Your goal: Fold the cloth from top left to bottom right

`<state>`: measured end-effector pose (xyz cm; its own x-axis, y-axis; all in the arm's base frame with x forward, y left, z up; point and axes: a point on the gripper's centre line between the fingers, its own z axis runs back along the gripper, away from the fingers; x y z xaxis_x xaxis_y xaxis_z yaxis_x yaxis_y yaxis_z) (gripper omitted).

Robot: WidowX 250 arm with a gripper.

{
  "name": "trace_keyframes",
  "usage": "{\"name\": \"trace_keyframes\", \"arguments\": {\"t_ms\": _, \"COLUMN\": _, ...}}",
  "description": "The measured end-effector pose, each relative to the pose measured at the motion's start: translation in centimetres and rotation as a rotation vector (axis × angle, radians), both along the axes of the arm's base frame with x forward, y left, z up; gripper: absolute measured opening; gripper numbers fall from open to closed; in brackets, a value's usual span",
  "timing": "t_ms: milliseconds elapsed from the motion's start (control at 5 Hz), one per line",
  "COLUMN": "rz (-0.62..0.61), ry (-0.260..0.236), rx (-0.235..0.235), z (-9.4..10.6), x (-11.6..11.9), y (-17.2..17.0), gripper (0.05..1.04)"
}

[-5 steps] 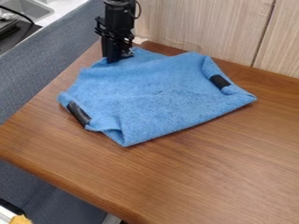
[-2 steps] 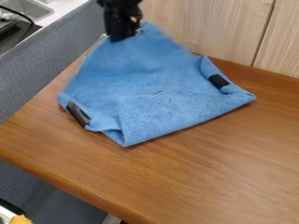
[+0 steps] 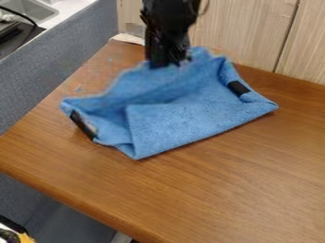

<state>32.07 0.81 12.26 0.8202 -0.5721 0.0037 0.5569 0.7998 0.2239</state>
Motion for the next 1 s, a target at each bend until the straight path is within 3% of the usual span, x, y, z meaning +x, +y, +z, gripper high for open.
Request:
{"name": "trace_keyframes", "arguments": {"t_ms": 200, "rz": -0.052, "ry": 0.044, "rx": 0.014, "z": -1.5, "x": -1.6, "y": -1.9, "gripper": 0.063}}
{"name": "trace_keyframes", "arguments": {"t_ms": 400, "rz": -0.08, "ry": 0.045, "rx": 0.032, "z": -2.5, "x": -2.2, "y": -2.8, "gripper": 0.063}}
{"name": "trace_keyframes", "arguments": {"t_ms": 1000, "rz": -0.084, "ry": 0.134, "rx": 0.039, "z": -6.8, "x": -2.3, "y": -4.4, "gripper": 0.081}}
